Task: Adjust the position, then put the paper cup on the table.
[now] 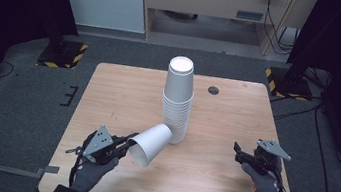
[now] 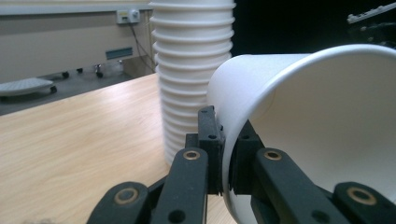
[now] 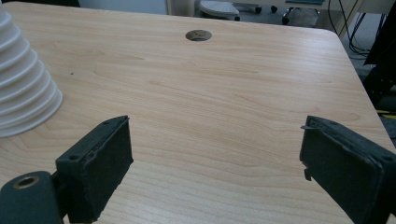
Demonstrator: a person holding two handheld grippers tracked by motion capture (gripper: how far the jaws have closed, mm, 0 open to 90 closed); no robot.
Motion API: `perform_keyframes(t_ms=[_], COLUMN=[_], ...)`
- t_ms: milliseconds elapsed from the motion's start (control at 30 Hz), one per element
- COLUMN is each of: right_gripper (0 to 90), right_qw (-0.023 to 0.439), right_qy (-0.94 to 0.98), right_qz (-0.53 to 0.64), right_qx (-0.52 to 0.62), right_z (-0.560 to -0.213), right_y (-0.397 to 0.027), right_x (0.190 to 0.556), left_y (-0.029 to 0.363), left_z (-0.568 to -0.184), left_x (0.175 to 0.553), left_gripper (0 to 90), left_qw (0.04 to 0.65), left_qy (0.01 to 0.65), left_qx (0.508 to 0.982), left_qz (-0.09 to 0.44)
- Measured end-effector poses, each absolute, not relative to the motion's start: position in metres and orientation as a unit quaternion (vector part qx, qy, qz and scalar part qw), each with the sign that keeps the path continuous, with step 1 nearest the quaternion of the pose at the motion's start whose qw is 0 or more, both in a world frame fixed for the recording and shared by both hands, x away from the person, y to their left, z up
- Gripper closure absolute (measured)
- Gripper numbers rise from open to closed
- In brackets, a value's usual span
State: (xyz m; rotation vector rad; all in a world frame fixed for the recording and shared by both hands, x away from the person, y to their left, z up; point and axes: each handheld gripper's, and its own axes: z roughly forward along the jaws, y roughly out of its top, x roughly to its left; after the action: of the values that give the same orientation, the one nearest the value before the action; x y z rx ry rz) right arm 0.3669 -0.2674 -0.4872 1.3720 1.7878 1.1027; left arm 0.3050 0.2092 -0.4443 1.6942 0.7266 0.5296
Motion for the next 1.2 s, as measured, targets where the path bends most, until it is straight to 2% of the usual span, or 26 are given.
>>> perform_keyframes(t_ms=[500, 833, 1200], right_gripper=[9.4, 9.2, 9.9], right_qw=[0.303, 0.310, 0.296], right_qy=[0.685, 0.701, 0.727], right_qz=[0.413, 0.389, 0.355], right_qx=[0.518, 0.511, 0.508], right_z=[-0.490, -0.494, -0.509], right_y=[-0.266, -0.263, -0.262], right_x=[0.368, 0.369, 0.371], left_y=[0.250, 0.267, 0.285], left_z=[-0.444, -0.439, -0.434], left_x=[0.300, 0.309, 0.325], left_gripper=[85.6, 85.5, 85.7], left_qw=[0.559, 0.534, 0.495], left_qy=[0.357, 0.394, 0.430], left_qx=[0.706, 0.693, 0.689], left_qz=[0.248, 0.282, 0.308])
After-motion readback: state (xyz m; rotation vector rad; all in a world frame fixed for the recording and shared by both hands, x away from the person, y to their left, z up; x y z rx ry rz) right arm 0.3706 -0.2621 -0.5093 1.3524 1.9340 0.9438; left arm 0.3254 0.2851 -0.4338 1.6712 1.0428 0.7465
